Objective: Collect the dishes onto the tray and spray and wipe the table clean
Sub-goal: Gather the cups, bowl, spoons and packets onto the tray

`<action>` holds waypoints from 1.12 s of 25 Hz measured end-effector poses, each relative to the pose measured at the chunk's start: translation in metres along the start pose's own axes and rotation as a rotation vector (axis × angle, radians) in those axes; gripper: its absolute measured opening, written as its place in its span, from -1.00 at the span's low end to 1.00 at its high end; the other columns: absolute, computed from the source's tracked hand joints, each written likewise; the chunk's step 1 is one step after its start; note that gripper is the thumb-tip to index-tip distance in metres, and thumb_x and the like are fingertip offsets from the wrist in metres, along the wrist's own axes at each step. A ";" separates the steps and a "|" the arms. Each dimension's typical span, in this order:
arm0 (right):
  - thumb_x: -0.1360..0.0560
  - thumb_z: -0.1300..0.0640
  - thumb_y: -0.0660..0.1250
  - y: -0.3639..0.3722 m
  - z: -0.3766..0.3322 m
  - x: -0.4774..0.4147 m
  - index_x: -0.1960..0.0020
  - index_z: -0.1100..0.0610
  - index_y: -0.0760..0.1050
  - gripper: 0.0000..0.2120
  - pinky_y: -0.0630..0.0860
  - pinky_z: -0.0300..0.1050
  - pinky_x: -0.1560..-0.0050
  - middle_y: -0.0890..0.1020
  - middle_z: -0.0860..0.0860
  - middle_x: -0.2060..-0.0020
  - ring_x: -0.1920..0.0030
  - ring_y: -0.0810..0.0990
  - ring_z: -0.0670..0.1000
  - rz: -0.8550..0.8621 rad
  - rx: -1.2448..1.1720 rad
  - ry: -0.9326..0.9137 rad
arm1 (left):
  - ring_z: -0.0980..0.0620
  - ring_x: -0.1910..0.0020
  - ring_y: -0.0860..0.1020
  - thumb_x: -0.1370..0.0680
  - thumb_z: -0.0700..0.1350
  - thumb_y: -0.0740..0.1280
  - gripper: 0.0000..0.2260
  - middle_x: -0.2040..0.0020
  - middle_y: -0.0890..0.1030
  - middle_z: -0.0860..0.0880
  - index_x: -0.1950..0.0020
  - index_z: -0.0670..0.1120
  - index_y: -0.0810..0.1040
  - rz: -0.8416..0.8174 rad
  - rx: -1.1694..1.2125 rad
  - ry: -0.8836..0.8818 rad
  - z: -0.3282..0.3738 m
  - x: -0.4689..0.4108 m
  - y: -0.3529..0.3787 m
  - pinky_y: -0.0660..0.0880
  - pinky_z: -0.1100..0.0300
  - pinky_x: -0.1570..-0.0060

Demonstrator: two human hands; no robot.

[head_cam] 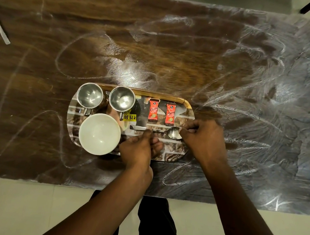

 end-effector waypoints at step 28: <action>-0.55 0.12 0.49 0.263 -0.425 -0.104 -0.03 -0.01 0.70 -0.92 0.68 0.10 -0.14 0.76 0.03 0.07 0.04 0.73 0.05 -0.275 -0.478 -0.112 | 0.09 0.37 0.58 -0.63 -0.31 0.42 -0.92 0.27 0.63 -0.05 0.00 -0.15 0.62 -0.057 -0.189 0.480 0.459 -0.249 -0.180 0.59 0.20 0.22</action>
Point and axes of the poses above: each hand's wrist, its own x-axis away from the middle knuckle, its own y-axis out of the palm, z = x × y, the point moved 7 cm from there along -x, towards the middle knuckle
